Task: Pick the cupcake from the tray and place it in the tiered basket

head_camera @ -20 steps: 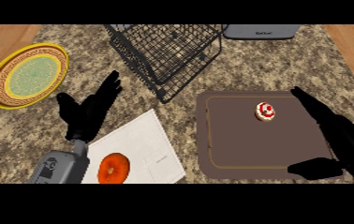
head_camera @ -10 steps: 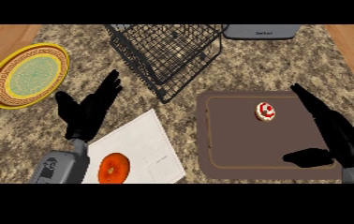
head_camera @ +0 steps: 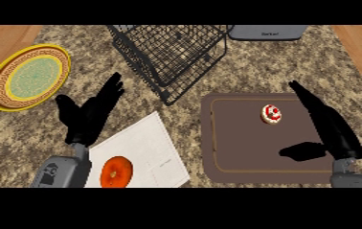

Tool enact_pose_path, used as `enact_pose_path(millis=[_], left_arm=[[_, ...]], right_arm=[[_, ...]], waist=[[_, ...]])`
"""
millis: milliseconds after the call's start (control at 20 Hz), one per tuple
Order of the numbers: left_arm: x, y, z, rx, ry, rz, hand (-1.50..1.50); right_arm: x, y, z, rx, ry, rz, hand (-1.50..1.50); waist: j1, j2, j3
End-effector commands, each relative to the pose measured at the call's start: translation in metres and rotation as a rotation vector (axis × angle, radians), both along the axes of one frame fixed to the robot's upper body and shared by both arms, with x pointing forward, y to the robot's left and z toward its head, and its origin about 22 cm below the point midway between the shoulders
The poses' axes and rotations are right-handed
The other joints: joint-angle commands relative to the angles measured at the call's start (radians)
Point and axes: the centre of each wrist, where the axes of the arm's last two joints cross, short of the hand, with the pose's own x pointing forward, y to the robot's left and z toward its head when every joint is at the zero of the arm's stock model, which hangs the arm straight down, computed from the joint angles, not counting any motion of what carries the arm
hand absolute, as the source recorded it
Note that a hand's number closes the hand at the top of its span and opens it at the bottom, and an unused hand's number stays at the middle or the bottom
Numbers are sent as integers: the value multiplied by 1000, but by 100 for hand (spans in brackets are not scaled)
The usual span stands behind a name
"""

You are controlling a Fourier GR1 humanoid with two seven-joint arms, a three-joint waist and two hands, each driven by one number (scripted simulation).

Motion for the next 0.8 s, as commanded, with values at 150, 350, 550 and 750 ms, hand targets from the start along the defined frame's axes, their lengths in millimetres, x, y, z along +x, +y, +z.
enact_pose_path(millis=[150, 350, 550, 750], left_arm=[[-12, -7, 6, -9, -23, -14, 0], [8, -12, 1, -9, -10, -4, 0], [8, -5, 3, -16, 5, 11, 0], [7, -4, -3, -8, -7, 11, 0]], right_arm=[[26, -20, -23, 37, 2, -10, -150], [29, -9, -22, 38, 23, -19, -150], [30, -2, -49, 27, 20, -3, -150], [43, -8, -59, 40, 29, 6, -150]], waist=[[3, 0, 0], [0, 0, 0], [0, 0, 0], [1, 0, 0]])
